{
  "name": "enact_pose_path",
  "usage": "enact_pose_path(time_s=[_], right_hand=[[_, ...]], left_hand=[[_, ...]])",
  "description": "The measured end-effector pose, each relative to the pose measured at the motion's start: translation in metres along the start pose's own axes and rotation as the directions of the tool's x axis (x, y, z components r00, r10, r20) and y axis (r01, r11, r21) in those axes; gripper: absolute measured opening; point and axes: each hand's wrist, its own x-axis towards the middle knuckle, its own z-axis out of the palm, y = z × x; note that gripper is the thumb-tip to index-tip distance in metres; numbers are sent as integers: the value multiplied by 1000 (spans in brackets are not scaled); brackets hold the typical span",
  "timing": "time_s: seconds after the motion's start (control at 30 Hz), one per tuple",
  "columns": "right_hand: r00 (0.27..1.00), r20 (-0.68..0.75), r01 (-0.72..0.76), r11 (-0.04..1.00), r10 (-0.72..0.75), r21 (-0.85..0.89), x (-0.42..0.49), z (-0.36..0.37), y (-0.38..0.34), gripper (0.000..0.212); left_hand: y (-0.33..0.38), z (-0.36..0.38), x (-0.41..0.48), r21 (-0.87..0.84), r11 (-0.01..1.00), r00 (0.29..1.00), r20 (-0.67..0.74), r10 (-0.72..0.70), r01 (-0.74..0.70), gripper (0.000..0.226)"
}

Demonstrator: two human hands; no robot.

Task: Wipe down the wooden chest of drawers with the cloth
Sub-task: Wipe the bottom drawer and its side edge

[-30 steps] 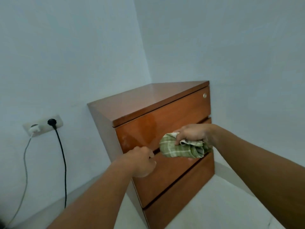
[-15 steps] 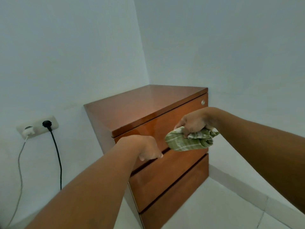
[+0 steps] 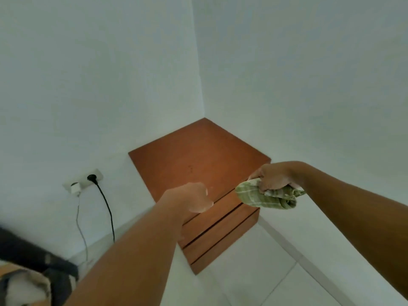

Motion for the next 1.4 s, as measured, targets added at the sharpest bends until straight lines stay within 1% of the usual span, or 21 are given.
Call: enact_pose_path(time_s=[0.13, 0.23, 0.33, 0.43, 0.5, 0.6, 0.73, 0.87, 0.93, 0.97, 1.03, 1.07, 1.13, 1.2, 1.27, 1.3, 1.33, 1.4], right_hand=[[994, 103, -25, 999, 21, 33, -48, -36, -10, 43], [991, 127, -54, 998, 51, 17, -66, -66, -13, 43], [989, 135, -64, 998, 66, -20, -60, -92, -16, 46], [993, 108, -51, 998, 55, -32, -32, -109, -18, 47], [994, 100, -47, 998, 52, -44, -6, -111, -18, 48], [990, 127, -58, 997, 65, -58, 36, -103, -16, 51], [984, 165, -59, 995, 72, -81, 95, -88, -14, 58], [982, 183, -19, 986, 49, -163, 147, -90, -15, 56], [988, 147, -18, 986, 42, -165, 175, -96, -8, 53], [993, 112, -22, 987, 40, -161, 189, -99, -4, 48], [1000, 13, -21, 983, 24, -180, 215, -104, 8, 34], [999, -38, -22, 980, 15, -200, 226, -106, 14, 33], [989, -143, -50, 975, 19, -215, 242, -110, 25, 44], [978, -204, -92, 964, 40, -251, 250, -112, 29, 58], [983, -172, -119, 930, 61, -348, 251, -110, 29, 66], [988, -130, -129, 919, 86, -372, 247, -108, 26, 66], [991, -86, -124, 911, 98, -392, 244, -105, 24, 65], [994, 25, -86, 922, 103, -378, 231, -105, 18, 58]], left_hand=[[14, -27, -38, -11, 997, 992, 96, -79, 80, 55], [24, -43, -55, -28, 992, 983, 142, -115, 120, 53], [26, -54, -51, -65, 989, 981, 152, -124, 135, 52], [24, -58, -32, -117, 982, 981, 140, -132, 149, 54], [19, -56, -12, -125, 979, 976, 167, -138, 160, 56], [8, -52, 20, -124, 976, 962, 228, -148, 179, 55], [-12, -54, 62, -196, 963, 960, 244, -136, 186, 54], [-30, -56, 98, -190, 965, 955, 268, -129, 183, 53], [-36, -56, 115, -185, 962, 954, 262, -147, 199, 53], [-37, -56, 123, -182, 961, 953, 259, -156, 207, 52], [-39, -52, 137, -194, 958, 955, 251, -158, 209, 51], [-38, -50, 143, -199, 958, 957, 244, -155, 206, 49], [-33, -47, 153, -194, 962, 959, 244, -141, 191, 47], [-27, -48, 160, -207, 960, 962, 236, -139, 190, 48], [-21, -50, 164, -213, 959, 962, 240, -131, 184, 51], [-19, -53, 164, -218, 958, 963, 234, -132, 185, 51], [-18, -57, 164, -223, 955, 963, 226, -143, 195, 52], [-16, -69, 161, -232, 948, 962, 217, -166, 216, 52]])
